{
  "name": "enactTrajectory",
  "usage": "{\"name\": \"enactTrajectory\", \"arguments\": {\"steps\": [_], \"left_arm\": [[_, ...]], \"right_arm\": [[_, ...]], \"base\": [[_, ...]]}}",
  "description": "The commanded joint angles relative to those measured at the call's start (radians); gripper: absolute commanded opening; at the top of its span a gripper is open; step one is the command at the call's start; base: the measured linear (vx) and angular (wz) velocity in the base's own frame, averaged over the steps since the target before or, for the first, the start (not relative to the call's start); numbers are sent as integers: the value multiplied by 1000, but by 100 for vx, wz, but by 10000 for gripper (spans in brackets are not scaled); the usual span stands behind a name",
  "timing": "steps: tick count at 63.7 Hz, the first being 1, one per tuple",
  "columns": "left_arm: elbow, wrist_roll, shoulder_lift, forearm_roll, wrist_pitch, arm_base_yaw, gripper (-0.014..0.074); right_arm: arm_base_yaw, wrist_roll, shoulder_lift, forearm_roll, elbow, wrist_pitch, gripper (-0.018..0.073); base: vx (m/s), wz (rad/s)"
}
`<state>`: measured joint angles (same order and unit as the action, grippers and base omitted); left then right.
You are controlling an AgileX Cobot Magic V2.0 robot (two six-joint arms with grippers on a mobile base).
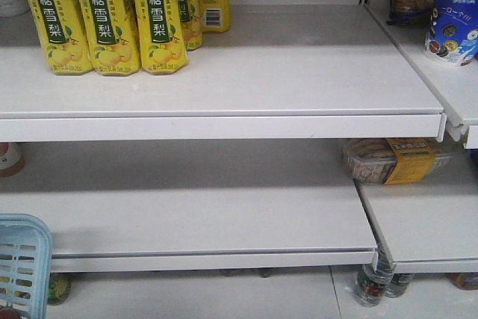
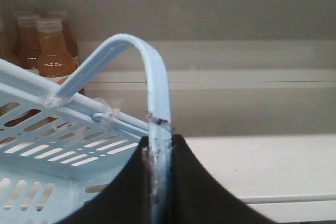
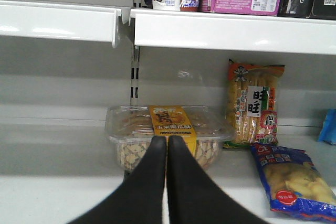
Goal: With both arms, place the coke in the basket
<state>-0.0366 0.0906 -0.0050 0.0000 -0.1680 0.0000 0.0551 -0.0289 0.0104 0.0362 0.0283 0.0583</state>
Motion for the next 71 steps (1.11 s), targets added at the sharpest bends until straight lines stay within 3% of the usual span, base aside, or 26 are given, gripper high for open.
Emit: {"name": "enactTrajectory", "arguments": {"steps": [1,71], "left_arm": [[4,-20,-22,16,157,-2,-6],[4,-20,-22,16,157,-2,-6]], "right_arm": [[6,-7,17,0,12,-65,-9],[6,-6,18,2,11,-66,-9]], "base": [[0,0],[0,0]]}}
